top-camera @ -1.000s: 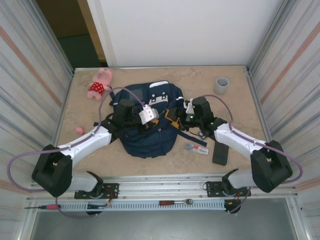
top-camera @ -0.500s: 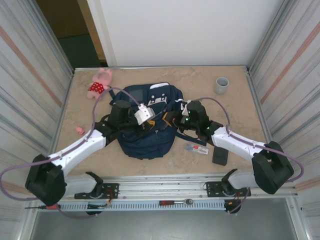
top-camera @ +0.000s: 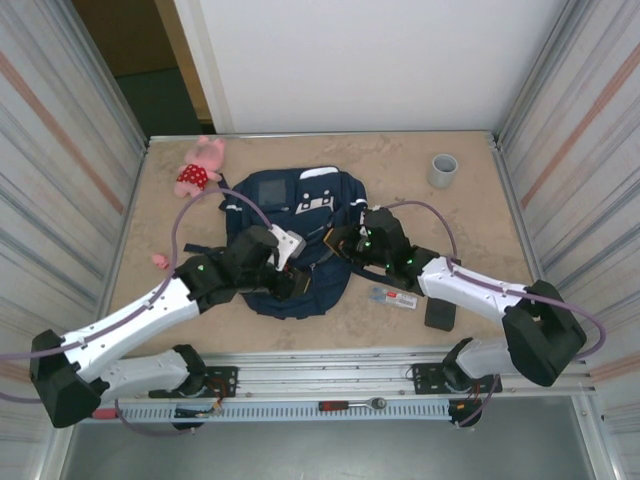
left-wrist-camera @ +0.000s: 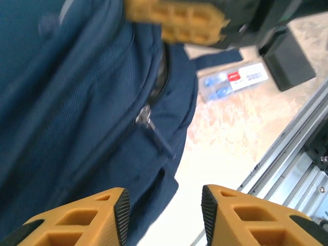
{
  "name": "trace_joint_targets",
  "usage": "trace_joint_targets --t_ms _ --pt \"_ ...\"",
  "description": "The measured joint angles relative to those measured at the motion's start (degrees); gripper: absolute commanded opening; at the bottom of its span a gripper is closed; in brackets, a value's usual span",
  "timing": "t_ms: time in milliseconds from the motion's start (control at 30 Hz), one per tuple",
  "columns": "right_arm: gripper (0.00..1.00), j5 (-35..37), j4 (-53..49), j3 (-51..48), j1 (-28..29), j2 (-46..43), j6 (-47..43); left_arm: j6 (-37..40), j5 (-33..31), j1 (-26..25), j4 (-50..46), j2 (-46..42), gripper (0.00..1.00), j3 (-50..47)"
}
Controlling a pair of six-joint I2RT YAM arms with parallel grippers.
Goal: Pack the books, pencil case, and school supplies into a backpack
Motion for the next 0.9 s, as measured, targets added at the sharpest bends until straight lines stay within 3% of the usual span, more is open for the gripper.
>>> trace_joint_targets --t_ms 300,700,800,900 --pt "0.07 -0.02 -0.13 1.62 0.42 1.73 -0.07 -10.8 -0.72 -0.15 -1.31 6.67 0.48 0.2" --pt "0.06 -0.02 -0.15 2.01 0.5 1.86 -0.22 -13.6 -2.6 -0.79 1.92 9.16 0.54 2.25" --pt "0.07 -0.02 -0.15 2.01 0.52 1.86 -0.24 -13.53 -3.61 -0.79 3.08 10.97 0.46 2.91" --pt "0.06 0.0 -0.15 2.01 0.5 1.86 -0.24 -13.44 -4.48 -0.79 3.28 13.35 0.29 3.89"
